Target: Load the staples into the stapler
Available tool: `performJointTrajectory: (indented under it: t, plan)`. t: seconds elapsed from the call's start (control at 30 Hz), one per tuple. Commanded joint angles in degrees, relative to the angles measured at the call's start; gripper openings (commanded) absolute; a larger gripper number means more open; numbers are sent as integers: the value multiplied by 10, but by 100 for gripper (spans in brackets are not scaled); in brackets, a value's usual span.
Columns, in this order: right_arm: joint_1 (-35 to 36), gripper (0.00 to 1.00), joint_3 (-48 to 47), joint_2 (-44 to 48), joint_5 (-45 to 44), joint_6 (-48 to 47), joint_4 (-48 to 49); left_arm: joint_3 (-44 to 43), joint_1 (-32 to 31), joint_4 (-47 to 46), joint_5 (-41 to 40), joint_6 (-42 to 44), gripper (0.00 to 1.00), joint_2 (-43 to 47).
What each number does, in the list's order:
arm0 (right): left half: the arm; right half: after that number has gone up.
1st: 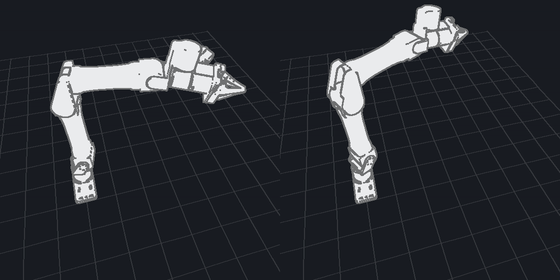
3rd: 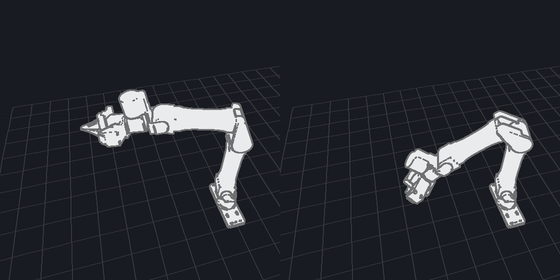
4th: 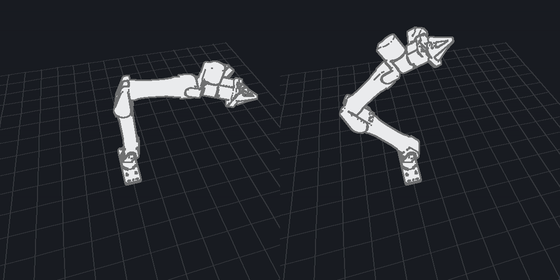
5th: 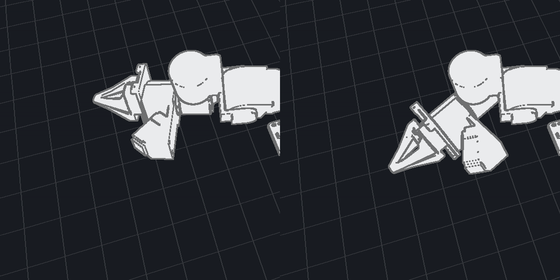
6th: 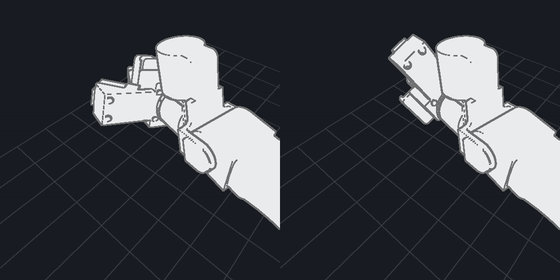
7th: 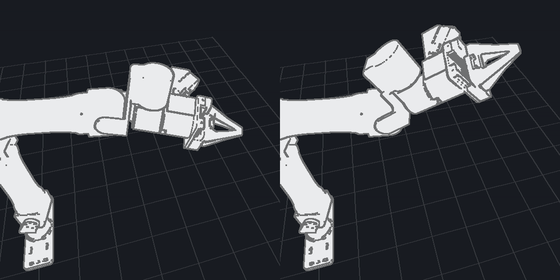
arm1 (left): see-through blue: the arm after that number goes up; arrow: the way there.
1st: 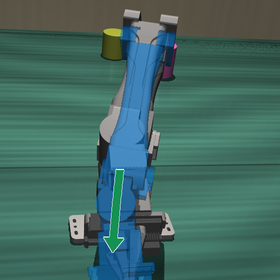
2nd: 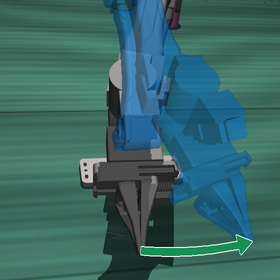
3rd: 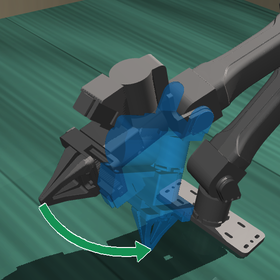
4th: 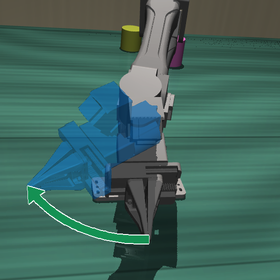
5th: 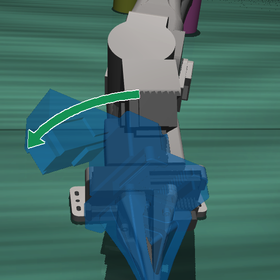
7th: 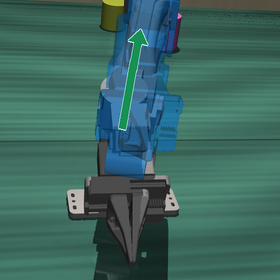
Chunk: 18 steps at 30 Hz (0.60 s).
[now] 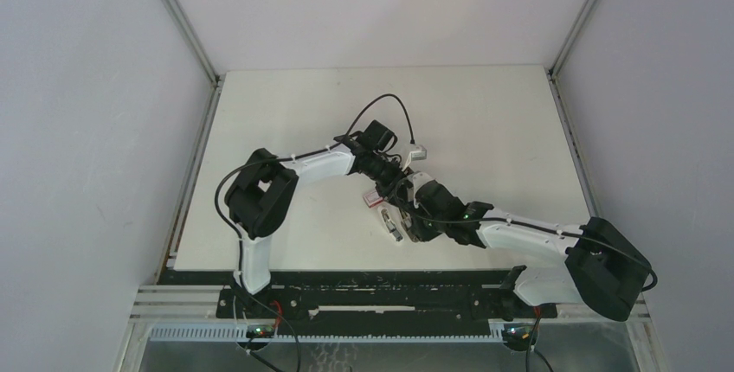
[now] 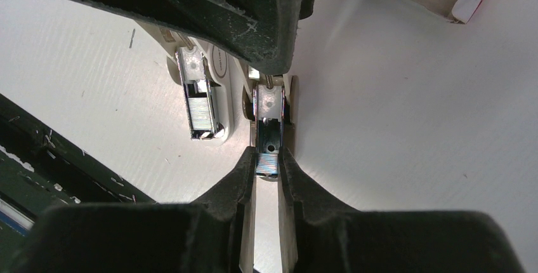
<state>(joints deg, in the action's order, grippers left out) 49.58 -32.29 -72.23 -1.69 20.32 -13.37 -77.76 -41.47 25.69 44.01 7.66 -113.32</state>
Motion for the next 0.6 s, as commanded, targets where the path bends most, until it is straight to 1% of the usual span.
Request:
performJointTrajectory:
  t: [0.0, 0.27, 0.57]
  plan:
    - [6, 12, -13, -9, -8, -10, 20, -17, 3, -16, 20, 5, 31, 1]
    - [5, 11, -15, -17, -6, -9, 24, -15, 3, -19, 19, 0, 28, 4]
    - [6, 10, -17, -30, -21, -8, 17, -13, 3, -21, 19, -1, 28, 5]
